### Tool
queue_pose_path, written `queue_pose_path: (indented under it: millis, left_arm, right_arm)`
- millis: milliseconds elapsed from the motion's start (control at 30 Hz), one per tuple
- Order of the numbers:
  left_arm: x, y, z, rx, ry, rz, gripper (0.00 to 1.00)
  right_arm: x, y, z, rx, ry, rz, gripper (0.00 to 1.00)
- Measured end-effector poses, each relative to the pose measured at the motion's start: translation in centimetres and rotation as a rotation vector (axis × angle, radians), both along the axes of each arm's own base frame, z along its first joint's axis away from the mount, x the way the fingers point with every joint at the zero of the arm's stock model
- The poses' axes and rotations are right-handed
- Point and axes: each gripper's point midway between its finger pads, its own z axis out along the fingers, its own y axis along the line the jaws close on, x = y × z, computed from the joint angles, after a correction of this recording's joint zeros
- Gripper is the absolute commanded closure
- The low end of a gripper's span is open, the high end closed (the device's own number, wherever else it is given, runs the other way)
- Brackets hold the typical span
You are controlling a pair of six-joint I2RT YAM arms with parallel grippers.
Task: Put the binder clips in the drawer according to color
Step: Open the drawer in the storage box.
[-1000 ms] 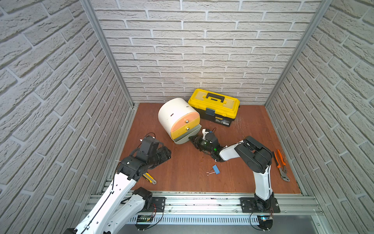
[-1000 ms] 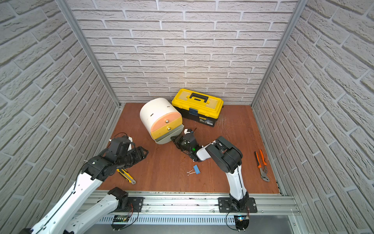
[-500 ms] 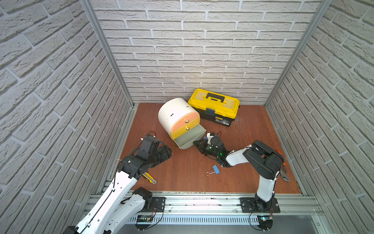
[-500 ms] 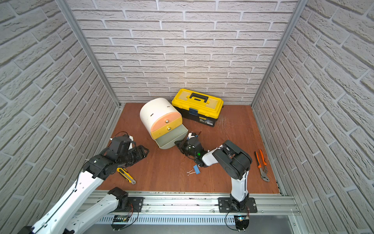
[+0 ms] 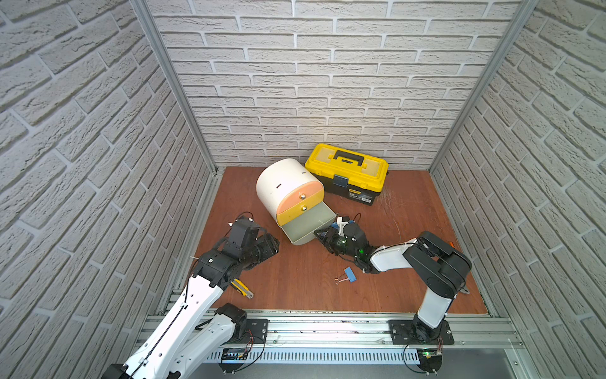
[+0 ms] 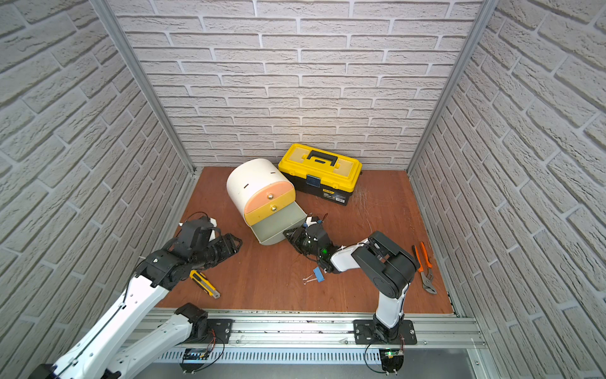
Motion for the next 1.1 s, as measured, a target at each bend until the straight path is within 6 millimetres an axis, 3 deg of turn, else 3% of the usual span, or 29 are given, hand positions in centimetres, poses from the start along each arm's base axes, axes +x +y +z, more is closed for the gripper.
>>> queue_pose_path:
  millis: [333,667,800,1100]
  left_arm:
    - [0.4,-1.1,-0.2,0.020,0.005,-0.032,0.31]
    - [0.5,-3.8,-0.6,0.022,-0.004,-0.100,0.30]
    - [0.2,-5.3,-1.5,0.024,0.001,-0.133,0.29]
    - [-0.3,-9.8,-4.8,0.092,0.036,-0.266,0.25]
  right_arm:
    - [-1.7,-1.3,3.8,-0.109,-0.064,0.061,0.46]
    - [-4.3,-4.5,8.5,-0.388,-0.143,0.173,0.46]
    - [-5.9,-6.8,7.5,-0.525,-0.100,0.205,0.47]
    - [-11.1,-14.4,3.9,-0.720,0.049,0.158,0.47]
